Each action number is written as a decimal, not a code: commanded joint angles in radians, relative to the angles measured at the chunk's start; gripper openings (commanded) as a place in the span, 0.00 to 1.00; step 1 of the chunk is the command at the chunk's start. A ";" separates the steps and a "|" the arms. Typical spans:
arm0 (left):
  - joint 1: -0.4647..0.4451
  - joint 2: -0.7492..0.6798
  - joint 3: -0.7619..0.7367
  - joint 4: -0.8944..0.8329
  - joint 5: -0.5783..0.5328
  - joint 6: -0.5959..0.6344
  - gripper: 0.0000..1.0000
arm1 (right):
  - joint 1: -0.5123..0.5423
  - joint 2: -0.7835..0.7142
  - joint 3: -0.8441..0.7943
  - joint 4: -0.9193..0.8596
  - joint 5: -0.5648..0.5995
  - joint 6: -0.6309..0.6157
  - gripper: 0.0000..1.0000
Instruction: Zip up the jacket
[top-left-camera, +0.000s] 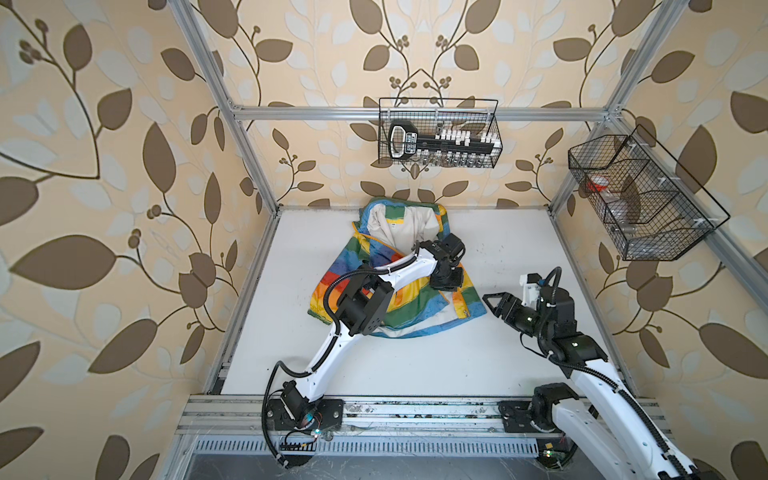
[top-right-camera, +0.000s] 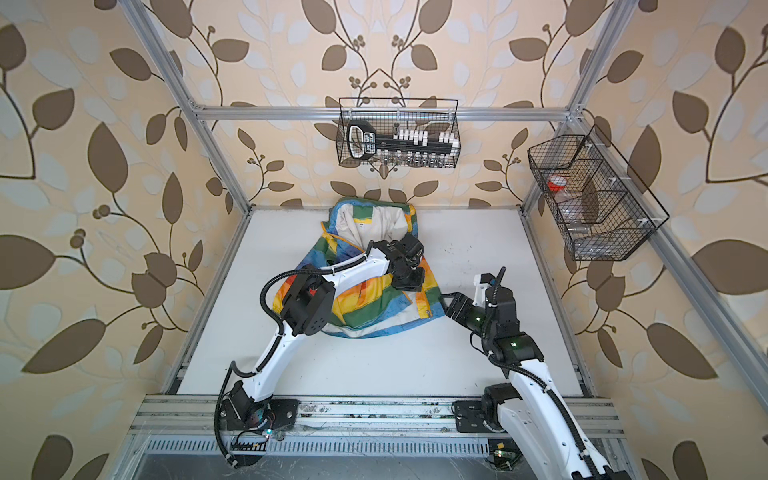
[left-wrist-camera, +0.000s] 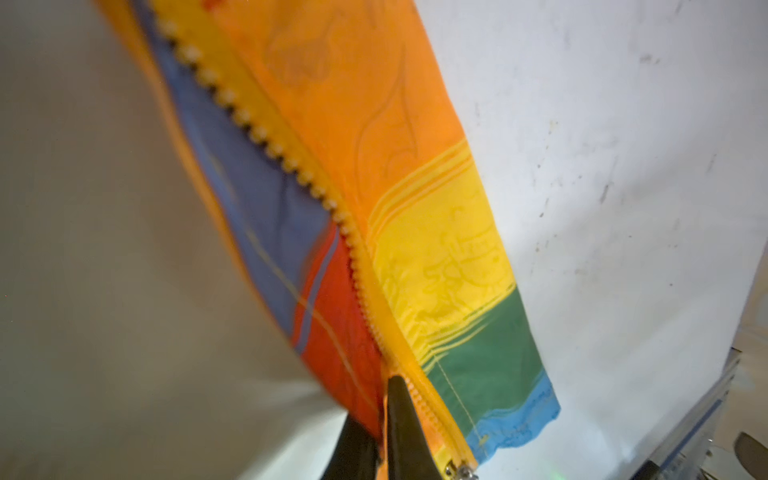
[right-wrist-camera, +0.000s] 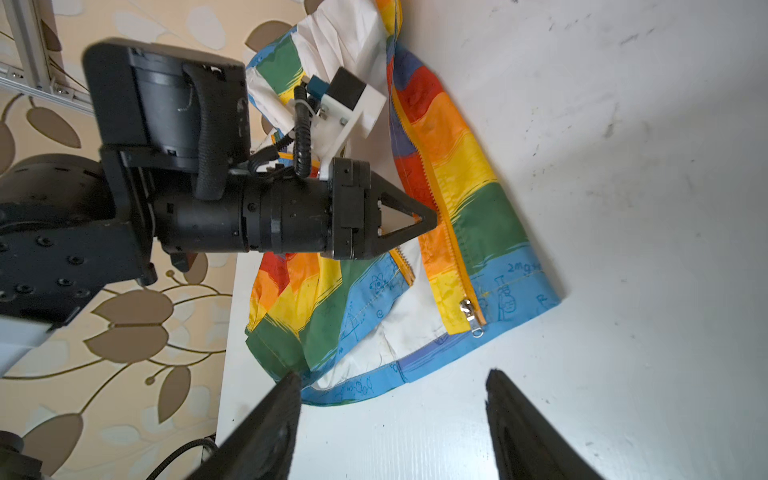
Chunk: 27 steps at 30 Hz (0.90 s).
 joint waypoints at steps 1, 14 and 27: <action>0.033 -0.151 -0.049 0.054 0.060 -0.042 0.00 | 0.033 0.019 -0.044 0.123 -0.031 0.113 0.70; 0.078 -0.429 -0.321 0.063 0.009 -0.026 0.00 | 0.275 0.172 -0.205 0.611 0.109 0.448 0.86; 0.207 -0.594 -0.604 0.111 -0.021 -0.033 0.00 | 0.399 0.452 -0.101 0.732 0.161 0.429 0.75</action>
